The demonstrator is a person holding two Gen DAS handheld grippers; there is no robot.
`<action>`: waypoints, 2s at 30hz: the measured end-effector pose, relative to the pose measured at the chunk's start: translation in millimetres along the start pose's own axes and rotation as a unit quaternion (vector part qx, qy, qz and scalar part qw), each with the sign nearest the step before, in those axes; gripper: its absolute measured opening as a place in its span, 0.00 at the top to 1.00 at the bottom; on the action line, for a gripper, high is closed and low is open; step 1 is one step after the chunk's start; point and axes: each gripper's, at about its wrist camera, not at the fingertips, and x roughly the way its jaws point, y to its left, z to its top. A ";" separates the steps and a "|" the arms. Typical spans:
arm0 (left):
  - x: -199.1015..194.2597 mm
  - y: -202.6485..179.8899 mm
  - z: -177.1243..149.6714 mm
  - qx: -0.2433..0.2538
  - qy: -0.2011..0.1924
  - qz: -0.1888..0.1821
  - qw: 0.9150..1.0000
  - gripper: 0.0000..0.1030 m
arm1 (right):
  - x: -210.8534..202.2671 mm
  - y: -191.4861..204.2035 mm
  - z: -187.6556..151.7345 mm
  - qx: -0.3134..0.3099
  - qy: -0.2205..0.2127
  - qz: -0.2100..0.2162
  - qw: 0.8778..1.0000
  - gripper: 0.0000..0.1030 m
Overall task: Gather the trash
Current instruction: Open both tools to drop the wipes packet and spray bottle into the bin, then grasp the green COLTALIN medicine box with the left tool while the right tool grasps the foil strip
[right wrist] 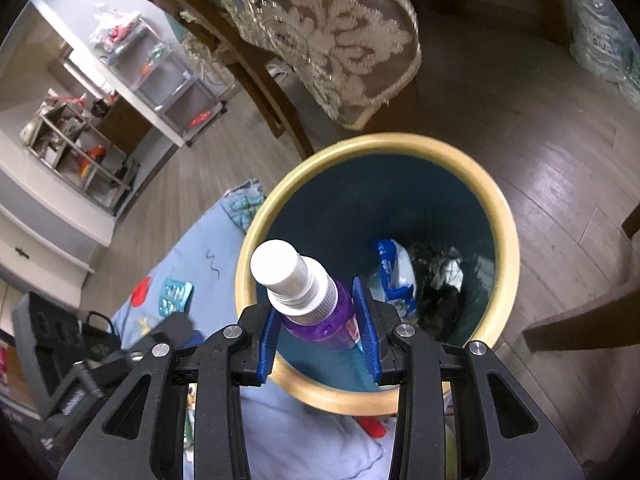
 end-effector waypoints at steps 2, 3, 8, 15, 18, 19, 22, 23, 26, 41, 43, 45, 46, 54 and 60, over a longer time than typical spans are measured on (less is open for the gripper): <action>-10.5 2.8 0.6 0.006 -0.008 0.008 1.000 0.28 | 9.3 -0.1 -2.0 -0.001 0.011 -0.002 1.000 0.64; -15.4 4.0 0.5 0.011 -0.011 0.013 1.000 0.27 | 14.4 -0.2 -2.9 -0.003 0.016 -0.006 1.000 0.64; -45.9 14.5 1.5 0.029 -0.035 0.048 0.998 0.23 | 36.9 -1.7 -6.0 -0.004 0.042 -0.013 0.999 0.64; -88.3 44.8 -1.3 0.027 -0.058 0.102 0.993 0.21 | 51.8 1.3 -10.4 -0.008 0.061 -0.022 0.998 0.61; -104.8 62.9 -4.0 0.019 -0.065 0.125 0.990 0.21 | 48.5 6.7 -9.3 -0.015 0.052 -0.020 0.998 0.52; -108.3 67.3 -5.1 0.017 -0.066 0.131 0.989 0.21 | 47.7 8.9 -9.5 -0.018 0.049 -0.020 0.998 0.47; -121.2 85.3 -9.6 0.001 -0.069 0.153 0.986 0.21 | 45.3 12.5 -9.5 -0.021 0.044 -0.015 0.999 0.42; -125.4 90.7 -11.2 -0.005 -0.070 0.157 0.985 0.21 | 43.6 13.7 -9.6 -0.022 0.041 -0.012 0.999 0.38; -136.0 103.6 -15.9 -0.017 -0.073 0.171 0.982 0.21 | 39.9 18.5 -10.4 -0.025 0.035 -0.006 0.999 0.34; -105.4 115.4 -35.4 0.008 -0.004 0.280 0.960 0.16 | 29.7 71.6 -26.5 -0.133 0.023 0.015 0.991 0.23; -96.5 115.0 -39.1 0.021 0.011 0.305 0.952 0.16 | 29.9 74.2 -27.7 -0.139 0.023 0.017 0.990 0.23; -88.3 111.7 -43.6 0.041 0.022 0.327 0.944 0.16 | 31.6 76.5 -29.2 -0.142 0.025 0.019 0.989 0.23; -83.3 109.8 -45.9 0.052 0.027 0.338 0.939 0.16 | 32.4 77.3 -29.8 -0.143 0.027 0.020 0.989 0.23; -55.6 107.1 -62.3 0.113 0.050 0.406 0.905 0.21 | 33.4 79.6 -31.8 -0.148 0.029 0.024 0.988 0.23; -69.3 108.2 -57.2 0.092 0.034 0.376 0.922 0.29 | 33.4 86.2 -35.3 -0.159 0.031 0.030 0.986 0.23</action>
